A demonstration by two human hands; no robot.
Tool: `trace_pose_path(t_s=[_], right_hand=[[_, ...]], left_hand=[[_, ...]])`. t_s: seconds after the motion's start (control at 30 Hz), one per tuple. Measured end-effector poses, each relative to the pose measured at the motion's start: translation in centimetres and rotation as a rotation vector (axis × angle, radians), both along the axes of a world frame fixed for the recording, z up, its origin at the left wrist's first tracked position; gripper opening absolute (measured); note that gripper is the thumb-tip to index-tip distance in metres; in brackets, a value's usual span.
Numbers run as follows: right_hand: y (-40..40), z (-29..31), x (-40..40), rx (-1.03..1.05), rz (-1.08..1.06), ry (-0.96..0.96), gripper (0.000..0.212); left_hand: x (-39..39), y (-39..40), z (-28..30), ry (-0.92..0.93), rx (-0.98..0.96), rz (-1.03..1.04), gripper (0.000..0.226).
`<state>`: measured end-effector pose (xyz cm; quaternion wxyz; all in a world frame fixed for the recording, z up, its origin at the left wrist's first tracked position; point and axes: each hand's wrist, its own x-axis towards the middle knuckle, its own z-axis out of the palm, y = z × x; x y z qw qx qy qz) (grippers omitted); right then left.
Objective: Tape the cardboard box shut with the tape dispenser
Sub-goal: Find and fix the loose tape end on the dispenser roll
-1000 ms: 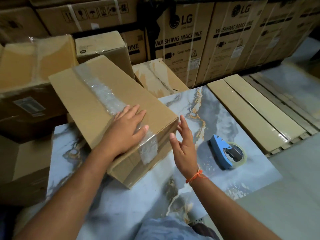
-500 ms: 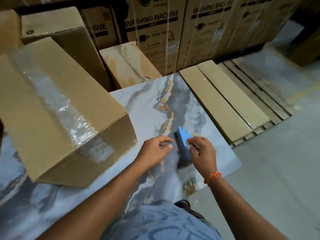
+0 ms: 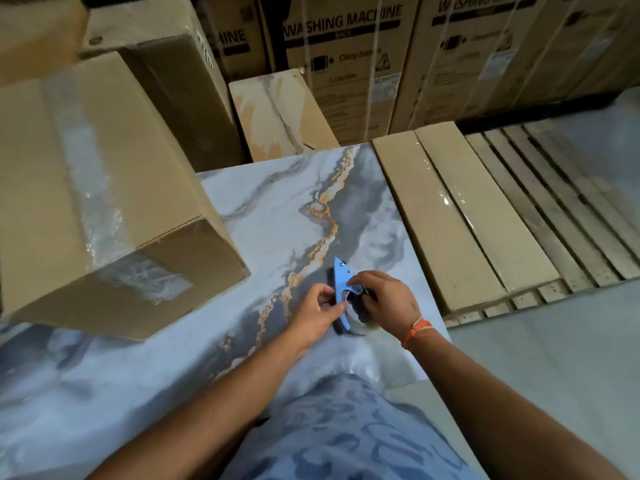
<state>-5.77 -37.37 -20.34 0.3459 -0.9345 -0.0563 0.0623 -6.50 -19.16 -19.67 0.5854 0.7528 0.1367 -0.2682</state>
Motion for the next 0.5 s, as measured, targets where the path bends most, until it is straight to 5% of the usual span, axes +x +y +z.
trace_pose_path(t_s=[0.5], right_hand=[[-0.7, -1.7, -0.3, 0.119, -0.015, -0.191, 0.038]], left_hand=[[-0.8, -1.4, -1.2, -0.100, -0.147, 0.050, 0.036]])
